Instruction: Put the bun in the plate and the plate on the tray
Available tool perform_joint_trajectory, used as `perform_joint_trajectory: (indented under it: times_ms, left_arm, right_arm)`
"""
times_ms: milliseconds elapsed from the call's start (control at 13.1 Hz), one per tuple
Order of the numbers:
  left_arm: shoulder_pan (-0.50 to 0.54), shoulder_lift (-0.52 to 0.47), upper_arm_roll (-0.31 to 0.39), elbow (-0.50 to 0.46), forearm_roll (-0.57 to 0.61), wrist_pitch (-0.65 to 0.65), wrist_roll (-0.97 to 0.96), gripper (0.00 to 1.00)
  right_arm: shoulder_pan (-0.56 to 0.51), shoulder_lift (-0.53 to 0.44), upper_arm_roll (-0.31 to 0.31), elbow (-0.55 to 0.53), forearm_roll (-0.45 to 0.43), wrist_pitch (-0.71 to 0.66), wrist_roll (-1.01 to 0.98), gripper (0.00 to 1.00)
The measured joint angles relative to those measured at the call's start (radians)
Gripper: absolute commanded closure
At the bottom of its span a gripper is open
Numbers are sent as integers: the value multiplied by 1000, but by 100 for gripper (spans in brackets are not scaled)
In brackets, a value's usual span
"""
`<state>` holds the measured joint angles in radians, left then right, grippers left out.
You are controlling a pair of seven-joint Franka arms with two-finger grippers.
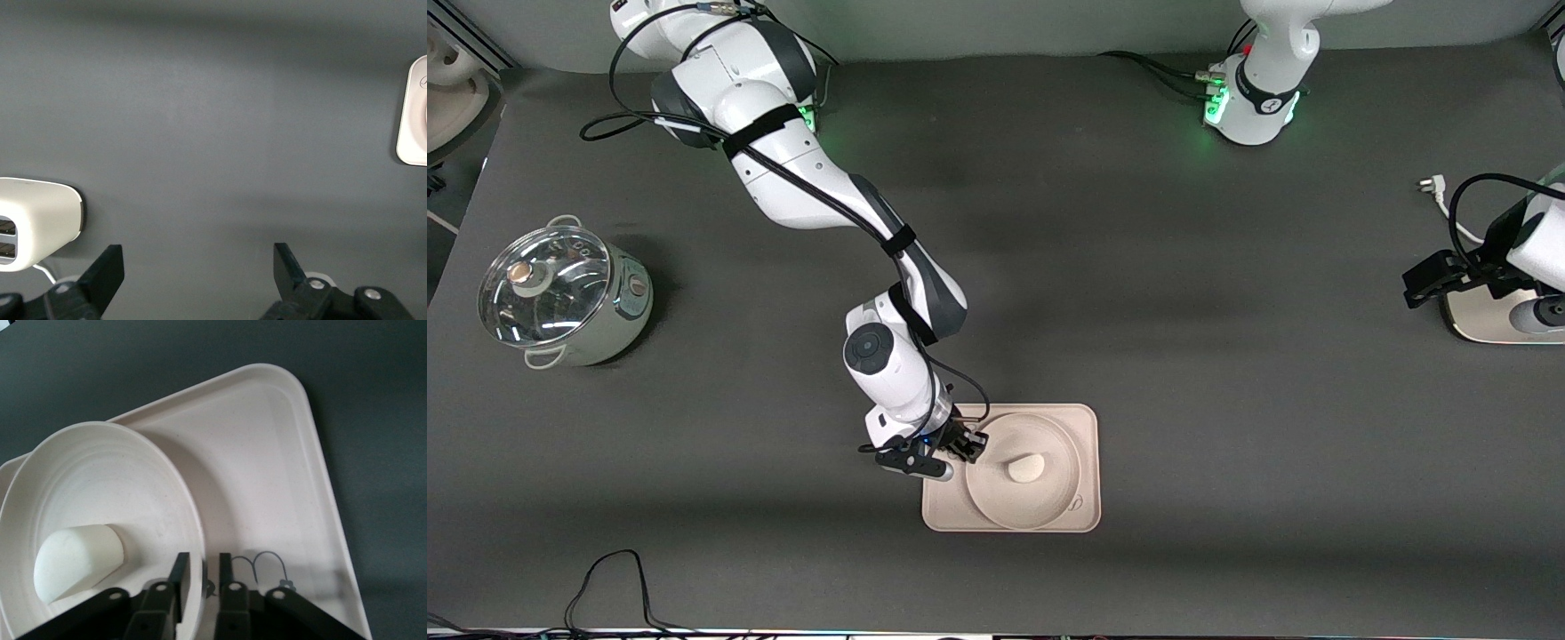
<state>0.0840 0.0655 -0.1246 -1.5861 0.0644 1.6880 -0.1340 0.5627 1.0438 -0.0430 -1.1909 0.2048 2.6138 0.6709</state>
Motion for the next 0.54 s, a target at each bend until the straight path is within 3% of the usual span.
perform_joint_trajectory:
  times_ms: [230,536]
  left_arm:
    - [0,0,0,1,0,1,0,0]
    - [0,0,0,1,0,1,0,0]
  right_arm:
    - [-1,-8,0,11,0,-12,1,0]
    - [-3,-130,-6,46,0,-294,1,0]
